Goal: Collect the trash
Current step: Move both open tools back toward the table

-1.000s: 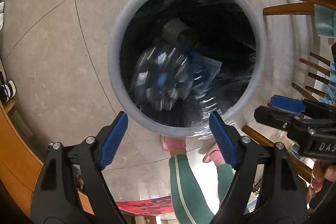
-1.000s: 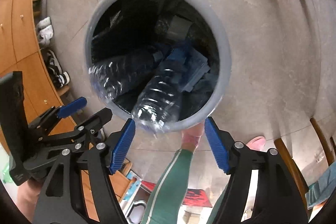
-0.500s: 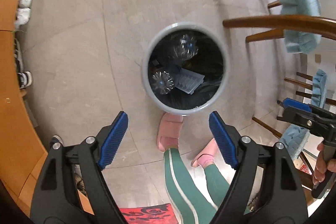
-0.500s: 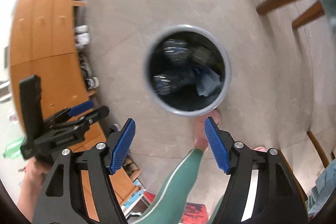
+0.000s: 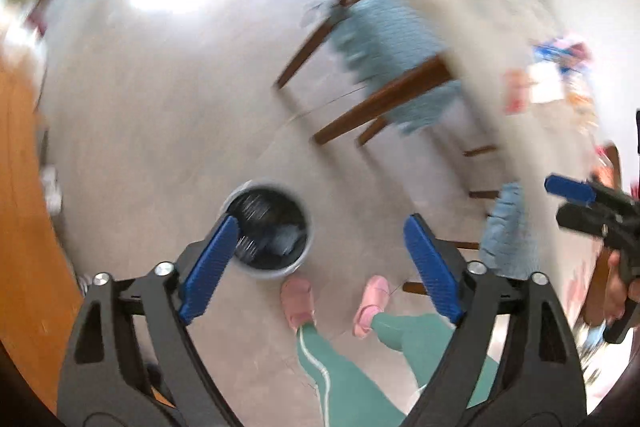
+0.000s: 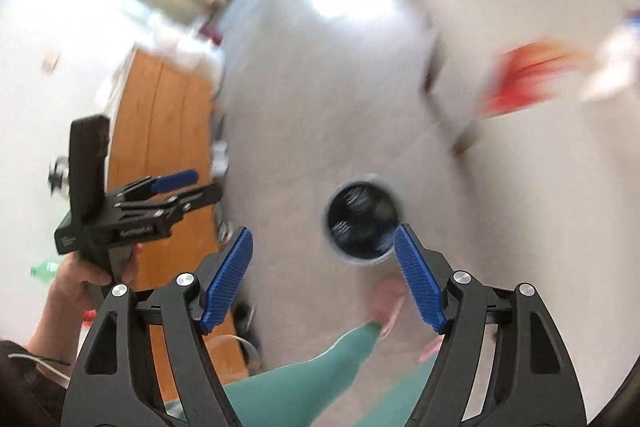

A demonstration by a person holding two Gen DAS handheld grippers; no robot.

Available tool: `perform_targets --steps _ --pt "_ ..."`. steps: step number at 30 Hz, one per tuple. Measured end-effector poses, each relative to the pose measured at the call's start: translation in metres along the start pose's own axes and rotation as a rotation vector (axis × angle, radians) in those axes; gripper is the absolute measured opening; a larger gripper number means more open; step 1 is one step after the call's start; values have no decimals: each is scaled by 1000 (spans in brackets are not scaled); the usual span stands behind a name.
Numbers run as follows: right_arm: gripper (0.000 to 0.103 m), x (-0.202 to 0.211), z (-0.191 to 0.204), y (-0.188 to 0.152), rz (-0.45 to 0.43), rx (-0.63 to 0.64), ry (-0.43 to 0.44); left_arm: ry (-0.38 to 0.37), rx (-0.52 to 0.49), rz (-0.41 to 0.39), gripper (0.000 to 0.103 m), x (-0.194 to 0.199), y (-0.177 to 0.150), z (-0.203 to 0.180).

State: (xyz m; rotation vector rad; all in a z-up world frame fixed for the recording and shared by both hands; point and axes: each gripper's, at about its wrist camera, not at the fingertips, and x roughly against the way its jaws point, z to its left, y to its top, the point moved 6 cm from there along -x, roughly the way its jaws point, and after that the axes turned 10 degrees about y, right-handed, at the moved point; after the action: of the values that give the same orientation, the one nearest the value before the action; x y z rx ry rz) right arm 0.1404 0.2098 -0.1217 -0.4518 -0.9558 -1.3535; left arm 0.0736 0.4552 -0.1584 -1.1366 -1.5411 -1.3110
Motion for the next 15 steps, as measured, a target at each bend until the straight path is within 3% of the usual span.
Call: perform_targets --steps 3,10,14,15 --pt "76 69 -41 5 -115 -40 -98 -56 -113 -55 86 19 31 -65" --pt "80 171 -142 9 -266 -170 -248 -116 -281 -105 89 31 79 -194" --pt "81 213 -197 19 -321 -221 -299 -84 -335 -109 92 21 97 -247" --pt "86 218 -207 23 -329 -224 -308 -76 -344 -102 93 16 97 -257"
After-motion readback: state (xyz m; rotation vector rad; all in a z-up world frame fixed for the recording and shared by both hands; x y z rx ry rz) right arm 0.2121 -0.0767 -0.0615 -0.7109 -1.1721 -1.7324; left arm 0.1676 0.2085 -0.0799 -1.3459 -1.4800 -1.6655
